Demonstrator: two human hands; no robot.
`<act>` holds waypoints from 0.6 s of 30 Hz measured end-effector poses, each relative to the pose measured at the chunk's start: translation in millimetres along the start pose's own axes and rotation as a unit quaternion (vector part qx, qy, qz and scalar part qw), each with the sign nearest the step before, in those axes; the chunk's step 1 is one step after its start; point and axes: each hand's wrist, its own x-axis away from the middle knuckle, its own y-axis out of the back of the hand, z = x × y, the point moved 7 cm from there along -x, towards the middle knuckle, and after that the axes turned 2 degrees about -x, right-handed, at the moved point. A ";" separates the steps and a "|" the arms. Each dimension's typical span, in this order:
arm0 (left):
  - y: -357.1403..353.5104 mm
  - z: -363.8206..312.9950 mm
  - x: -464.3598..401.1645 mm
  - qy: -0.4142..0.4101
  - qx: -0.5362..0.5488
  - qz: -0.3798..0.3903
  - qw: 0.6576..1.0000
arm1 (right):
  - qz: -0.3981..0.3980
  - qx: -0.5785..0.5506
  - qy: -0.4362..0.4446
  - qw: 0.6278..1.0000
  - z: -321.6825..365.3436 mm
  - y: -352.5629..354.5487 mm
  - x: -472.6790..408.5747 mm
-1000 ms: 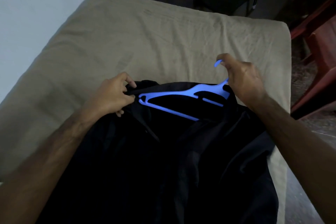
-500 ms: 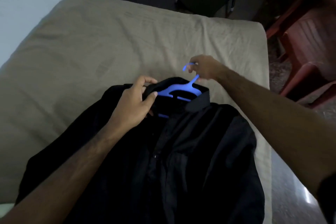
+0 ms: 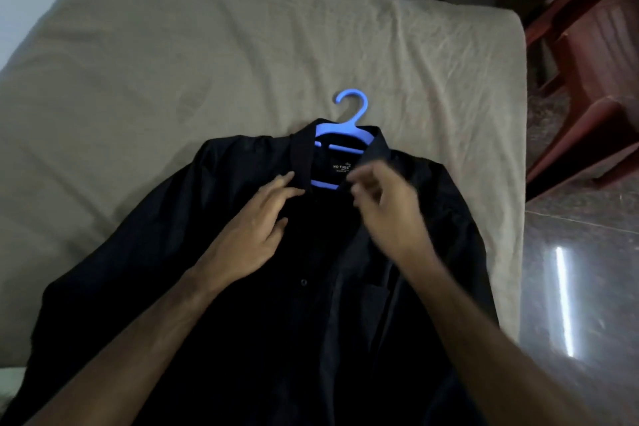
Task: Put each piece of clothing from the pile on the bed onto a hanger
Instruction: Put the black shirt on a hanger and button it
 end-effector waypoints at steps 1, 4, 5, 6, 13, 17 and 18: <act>5.7 -4.9 1.6 -0.020 -0.023 -0.032 0.999 | 0.028 -0.002 -0.018 0.999 -4.9 -12.4 23.6; 8.4 -23.2 11.1 -0.077 -0.059 -0.085 0.992 | 0.079 -0.018 -0.059 0.995 -13.0 -40.5 69.4; 2.8 -28.2 15.5 -0.079 -0.051 -0.081 0.992 | 0.077 -0.005 -0.056 0.995 -16.4 -45.8 76.1; -5.3 -29.0 19.7 -0.066 -0.038 -0.072 0.994 | 0.069 0.016 -0.054 0.996 -20.8 -49.9 80.6; -36.2 7.9 21.9 0.119 0.091 -0.111 0.983 | -0.018 0.193 -0.173 0.966 -30.8 -56.1 70.7; -39.7 7.1 18.9 0.142 0.089 -0.119 0.979 | -0.002 0.281 -0.189 0.941 -27.4 -66.3 59.0; -40.3 6.8 20.7 0.147 0.092 -0.122 0.977 | 0.005 0.294 -0.188 0.937 -27.6 -69.2 57.8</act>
